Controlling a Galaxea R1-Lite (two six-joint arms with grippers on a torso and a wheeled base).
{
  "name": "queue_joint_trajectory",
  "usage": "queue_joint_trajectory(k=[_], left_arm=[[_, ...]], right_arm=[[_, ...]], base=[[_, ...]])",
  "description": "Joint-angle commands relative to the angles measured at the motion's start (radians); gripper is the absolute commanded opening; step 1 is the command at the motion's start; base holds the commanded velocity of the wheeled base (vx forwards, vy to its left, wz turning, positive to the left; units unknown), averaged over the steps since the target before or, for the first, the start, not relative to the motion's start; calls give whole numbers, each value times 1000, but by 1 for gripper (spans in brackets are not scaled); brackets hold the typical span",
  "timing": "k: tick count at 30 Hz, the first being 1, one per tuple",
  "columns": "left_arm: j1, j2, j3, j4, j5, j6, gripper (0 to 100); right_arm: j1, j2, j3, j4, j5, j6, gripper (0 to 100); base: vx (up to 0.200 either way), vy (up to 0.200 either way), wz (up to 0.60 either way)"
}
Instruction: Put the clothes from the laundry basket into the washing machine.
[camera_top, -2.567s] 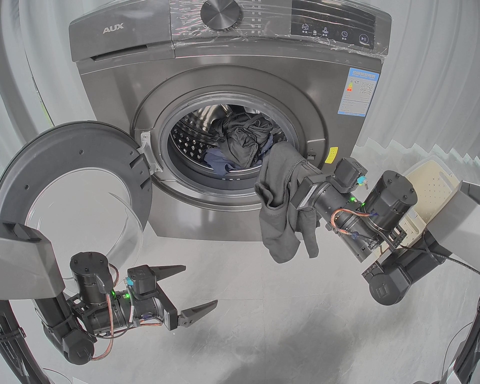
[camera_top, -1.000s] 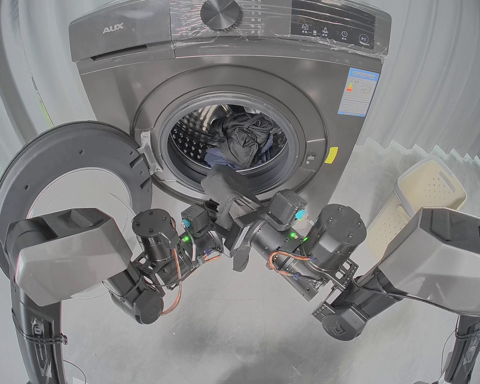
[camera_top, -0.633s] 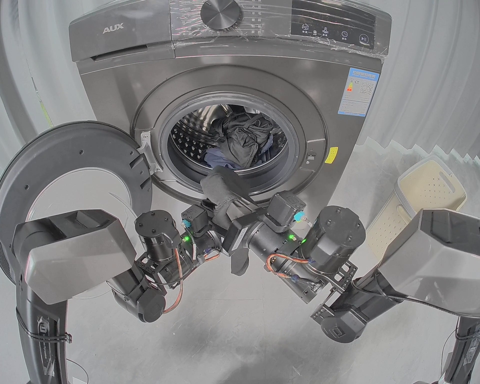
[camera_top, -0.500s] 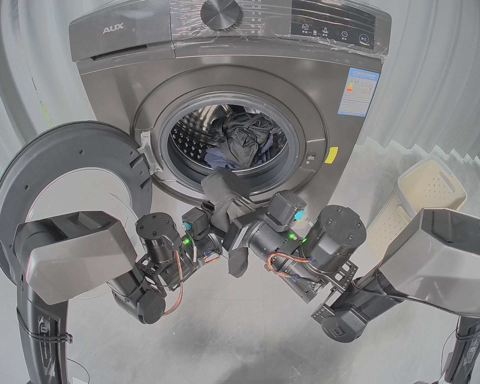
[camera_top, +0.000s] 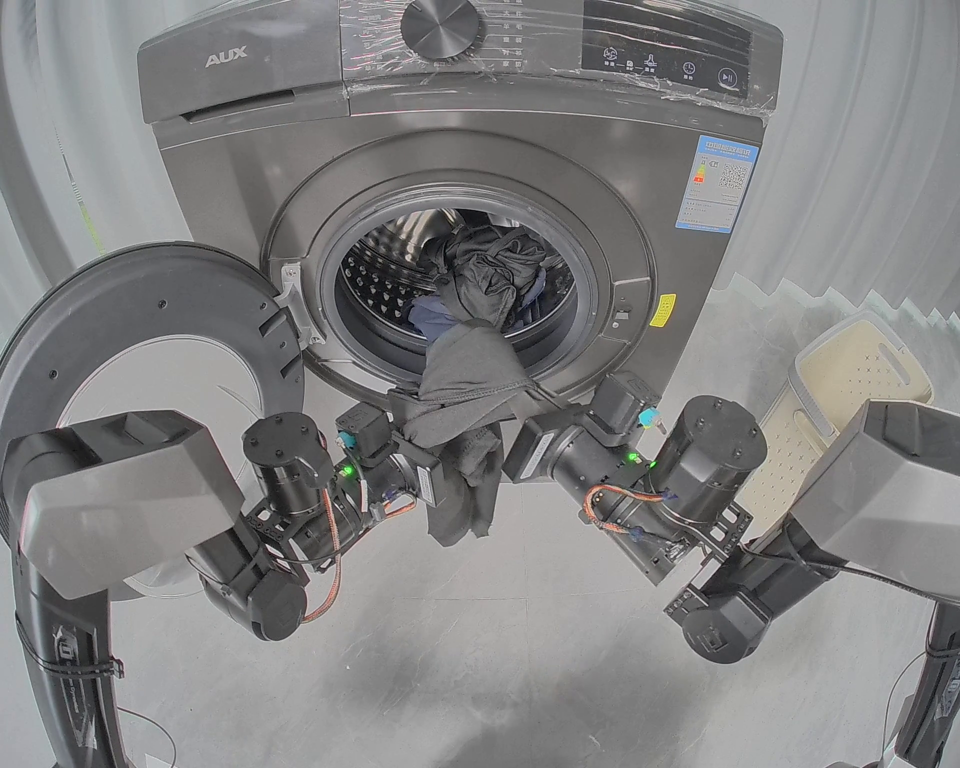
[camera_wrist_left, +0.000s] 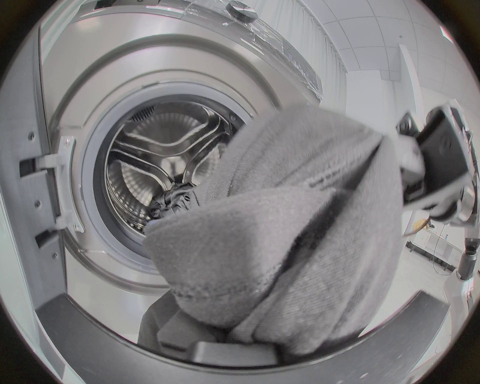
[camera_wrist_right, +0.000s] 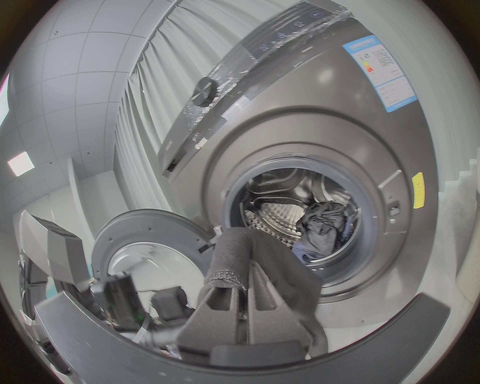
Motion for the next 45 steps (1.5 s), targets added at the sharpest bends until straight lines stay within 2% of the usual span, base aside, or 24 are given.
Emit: queue_joint_trajectory(k=[1, 5, 11, 12, 15, 17, 20, 21, 22, 24, 30, 34, 36, 45], left_arm=[[9, -98, 51, -2, -2, -3, 0], [7, -181, 149, -2, -4, -7, 0], [3, -224, 187, -4, -7, -4, 0], [0, -237, 198, -4, -8, -4, 0], [-10, -264, 219, -5, -8, -1, 0], [-31, -287, 238, -5, -1, -1, 0], [-39, -333, 273, -5, 1, 0, 0], [-40, -339, 279, -5, 1, 0, 0], [-43, -362, 304, -5, 1, -1, 0], [-42, -389, 337, -5, 1, -3, 0], [-30, -435, 367, -5, 1, -9, 0], [-14, -449, 434, -5, 1, 0, 0], [-7, -449, 452, -5, 1, -4, 0], [-62, -423, 479, -5, -10, -6, 0]], right_arm=[[-46, -16, 87, 1, -1, 6, 0], [-36, -16, 183, -3, 5, 9, 0], [-23, -26, 202, -2, 15, 1, 0], [-11, -34, 214, -3, 18, 1, 100], [27, -80, 248, -3, 37, 0, 100], [41, -120, 309, -3, 61, -20, 100], [66, -191, 418, -3, 147, -77, 100], [69, -200, 438, -3, 161, -84, 100], [73, -224, 501, -2, 195, -103, 100], [84, -244, 558, -3, 210, -111, 100], [66, -233, 588, -3, 206, -109, 100], [-37, -230, 613, -2, 206, -111, 100], [-62, -232, 627, -3, 210, -112, 100], [-57, -243, 627, -3, 206, -120, 100]], base=[[0, 0, 0], [0, 0, 0], [0, 0, 0], [0, 0, 0], [0, 0, 0], [0, 0, 0], [0, 0, 0], [0, 0, 0], [0, 0, 0], [0, 0, 0], [0, 0, 0], [0, 0, 0], [0, 0, 0], [0, 0, 0]])
